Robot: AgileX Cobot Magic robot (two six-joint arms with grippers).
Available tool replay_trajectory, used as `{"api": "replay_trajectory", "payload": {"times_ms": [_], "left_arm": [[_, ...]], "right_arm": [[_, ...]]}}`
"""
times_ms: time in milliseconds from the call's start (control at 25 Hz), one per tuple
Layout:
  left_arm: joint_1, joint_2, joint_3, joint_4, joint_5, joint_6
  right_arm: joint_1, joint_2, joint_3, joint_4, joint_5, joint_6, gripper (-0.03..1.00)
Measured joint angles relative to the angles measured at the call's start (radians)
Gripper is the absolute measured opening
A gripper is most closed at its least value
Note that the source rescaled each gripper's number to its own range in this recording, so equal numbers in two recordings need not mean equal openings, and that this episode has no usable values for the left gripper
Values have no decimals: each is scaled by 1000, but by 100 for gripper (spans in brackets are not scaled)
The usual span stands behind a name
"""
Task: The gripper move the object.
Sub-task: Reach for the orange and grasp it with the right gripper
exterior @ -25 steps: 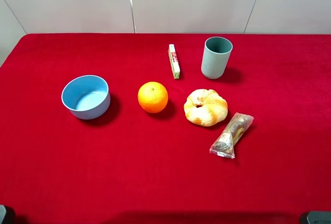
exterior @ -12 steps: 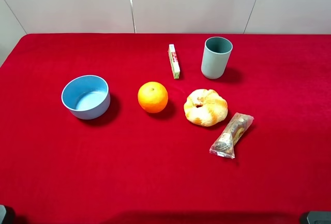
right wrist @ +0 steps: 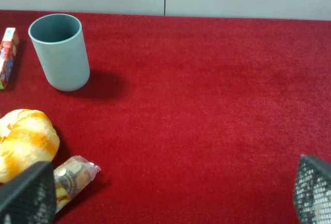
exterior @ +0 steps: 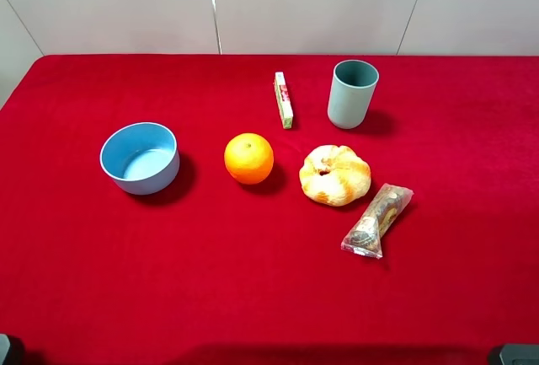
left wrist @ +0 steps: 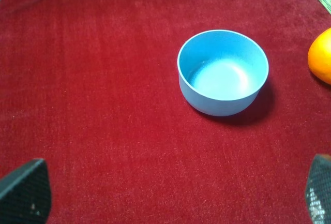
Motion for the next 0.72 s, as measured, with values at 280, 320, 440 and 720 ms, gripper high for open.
{"api": "replay_trajectory", "payload": {"times_ms": [280, 320, 440, 720], "left_arm": [[0, 0, 0, 0, 0, 0], [0, 0, 0, 0, 0, 0], [0, 0, 0, 0, 0, 0], [0, 0, 0, 0, 0, 0]], "right_arm": [[0, 0, 0, 0, 1, 0, 100], [0, 0, 0, 0, 1, 0, 100], [0, 0, 0, 0, 1, 0, 100], [0, 0, 0, -4, 1, 3, 100]]}}
